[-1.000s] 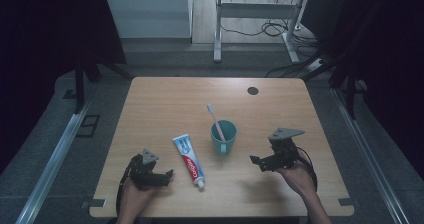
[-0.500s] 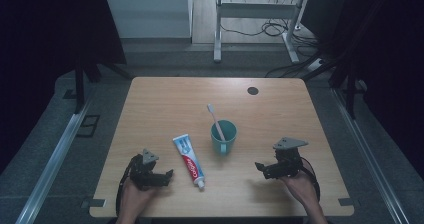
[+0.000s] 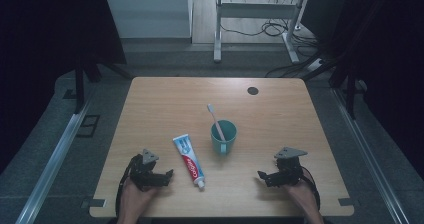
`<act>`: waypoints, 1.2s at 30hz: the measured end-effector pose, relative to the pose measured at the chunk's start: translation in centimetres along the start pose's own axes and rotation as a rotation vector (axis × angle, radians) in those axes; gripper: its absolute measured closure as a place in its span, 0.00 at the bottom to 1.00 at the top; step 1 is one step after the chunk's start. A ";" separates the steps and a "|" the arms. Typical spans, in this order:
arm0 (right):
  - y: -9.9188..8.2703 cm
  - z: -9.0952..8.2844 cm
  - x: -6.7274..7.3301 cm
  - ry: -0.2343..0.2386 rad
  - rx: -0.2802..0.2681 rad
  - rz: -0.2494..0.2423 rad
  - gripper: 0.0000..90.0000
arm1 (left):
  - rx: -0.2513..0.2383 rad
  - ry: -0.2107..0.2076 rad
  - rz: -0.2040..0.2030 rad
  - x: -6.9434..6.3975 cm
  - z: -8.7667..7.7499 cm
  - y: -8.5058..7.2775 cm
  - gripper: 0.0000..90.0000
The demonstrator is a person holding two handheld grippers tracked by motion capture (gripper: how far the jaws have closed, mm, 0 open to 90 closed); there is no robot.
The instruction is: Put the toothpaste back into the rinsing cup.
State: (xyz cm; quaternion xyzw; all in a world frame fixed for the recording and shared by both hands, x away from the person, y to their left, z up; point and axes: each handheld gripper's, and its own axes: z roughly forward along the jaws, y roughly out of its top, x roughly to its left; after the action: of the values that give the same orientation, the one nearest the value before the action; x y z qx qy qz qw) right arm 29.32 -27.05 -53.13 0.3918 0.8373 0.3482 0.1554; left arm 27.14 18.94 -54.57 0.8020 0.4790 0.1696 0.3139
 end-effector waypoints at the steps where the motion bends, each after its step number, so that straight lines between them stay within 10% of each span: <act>1: -0.1 0.0 0.0 -0.001 0.001 -0.001 0.00 | 0.000 0.000 0.000 0.0 0.0 0.0 0.02; 21: -1.2 0.5 -0.5 -0.016 0.007 0.002 0.00 | 0.016 -0.001 0.004 0.0 0.0 0.2 0.02; 36: -1.3 0.4 -0.5 -0.019 0.007 0.002 0.00 | -0.038 0.002 0.023 -0.2 -1.5 0.8 0.25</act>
State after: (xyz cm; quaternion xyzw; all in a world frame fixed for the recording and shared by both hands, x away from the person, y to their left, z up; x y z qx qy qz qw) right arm 29.20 -27.81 -54.35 0.3965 0.8365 0.3419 0.1617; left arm 26.75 19.01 -52.89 0.8011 0.4668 0.1831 0.3267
